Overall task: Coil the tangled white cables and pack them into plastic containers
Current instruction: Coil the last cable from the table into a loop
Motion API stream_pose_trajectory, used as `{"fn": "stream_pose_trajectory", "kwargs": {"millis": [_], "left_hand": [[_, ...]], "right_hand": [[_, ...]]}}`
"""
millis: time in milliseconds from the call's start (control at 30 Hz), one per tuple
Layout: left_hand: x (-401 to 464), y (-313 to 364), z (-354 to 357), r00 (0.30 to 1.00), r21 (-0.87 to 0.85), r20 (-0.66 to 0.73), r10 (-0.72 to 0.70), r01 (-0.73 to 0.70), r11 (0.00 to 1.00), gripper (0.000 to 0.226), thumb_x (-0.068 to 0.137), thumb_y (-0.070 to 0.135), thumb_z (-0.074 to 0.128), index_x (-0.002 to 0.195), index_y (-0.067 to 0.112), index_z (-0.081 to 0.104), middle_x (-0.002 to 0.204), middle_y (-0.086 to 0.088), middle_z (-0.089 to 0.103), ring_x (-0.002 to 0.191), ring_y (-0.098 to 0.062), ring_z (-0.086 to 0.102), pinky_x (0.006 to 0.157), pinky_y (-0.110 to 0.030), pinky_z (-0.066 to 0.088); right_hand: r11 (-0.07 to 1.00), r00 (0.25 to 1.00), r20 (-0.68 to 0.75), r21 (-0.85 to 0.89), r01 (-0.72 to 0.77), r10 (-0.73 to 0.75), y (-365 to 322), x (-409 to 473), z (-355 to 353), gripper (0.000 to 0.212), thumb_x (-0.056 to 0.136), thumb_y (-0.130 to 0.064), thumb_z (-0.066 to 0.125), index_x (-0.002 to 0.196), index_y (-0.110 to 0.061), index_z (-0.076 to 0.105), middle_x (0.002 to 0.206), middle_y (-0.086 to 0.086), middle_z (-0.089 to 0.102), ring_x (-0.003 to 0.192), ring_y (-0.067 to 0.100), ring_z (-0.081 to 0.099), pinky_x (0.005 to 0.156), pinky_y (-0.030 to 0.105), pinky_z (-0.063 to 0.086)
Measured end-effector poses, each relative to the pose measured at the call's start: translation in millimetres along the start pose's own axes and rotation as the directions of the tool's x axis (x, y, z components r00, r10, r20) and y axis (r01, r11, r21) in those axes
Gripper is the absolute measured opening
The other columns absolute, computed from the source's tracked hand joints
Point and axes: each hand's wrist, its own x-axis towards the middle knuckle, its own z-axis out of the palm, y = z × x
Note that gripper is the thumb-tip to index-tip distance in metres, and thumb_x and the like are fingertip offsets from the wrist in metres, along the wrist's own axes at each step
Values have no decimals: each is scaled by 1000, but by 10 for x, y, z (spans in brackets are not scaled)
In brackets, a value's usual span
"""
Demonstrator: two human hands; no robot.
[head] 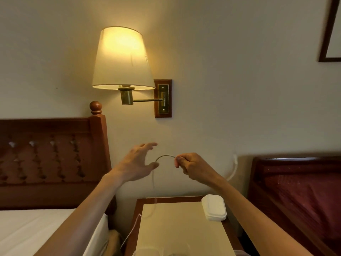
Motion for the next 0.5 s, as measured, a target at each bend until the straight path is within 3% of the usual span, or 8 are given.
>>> {"fn": "stream_pose_trajectory", "kwargs": {"millis": [100, 200, 333, 500], "left_hand": [[-32, 245, 35, 966, -213, -92, 241, -255, 943, 36, 98, 26, 54, 133, 28, 50, 123, 7, 60, 114, -8, 55, 97, -30, 48], [-73, 299, 12, 943, -296, -130, 307, -332, 896, 18, 101, 23, 47, 99, 22, 65, 80, 9, 63, 74, -12, 59, 66, -28, 47], [-88, 189, -76, 911, -159, -311, 269, -329, 931, 20, 98, 12, 51, 81, 21, 57, 67, 13, 53, 63, -4, 53, 59, -12, 37], [-23, -38, -265, 862, 12, -441, 250, -273, 962, 18, 98, 17, 50, 83, 21, 57, 69, 13, 55, 61, -2, 53, 59, -24, 43]], "right_hand": [[993, 996, 82, 117, 26, -35, -218, 33, 23, 37, 105, -26, 36, 79, -16, 59, 53, -10, 42, 44, 3, 35, 43, 17, 30], [981, 993, 117, 192, 1, -24, -286, 25, -42, 38, 106, -27, 34, 80, -13, 58, 54, -4, 37, 44, 7, 30, 42, 19, 27], [955, 988, 147, 284, -79, 38, -203, -71, -94, 39, 106, -28, 32, 79, -14, 56, 55, -4, 37, 46, 8, 30, 43, 20, 26], [804, 965, 226, 545, -237, 132, -114, -259, -199, 42, 105, -30, 31, 75, -16, 55, 57, -2, 31, 48, 11, 22, 45, 22, 22]]}}
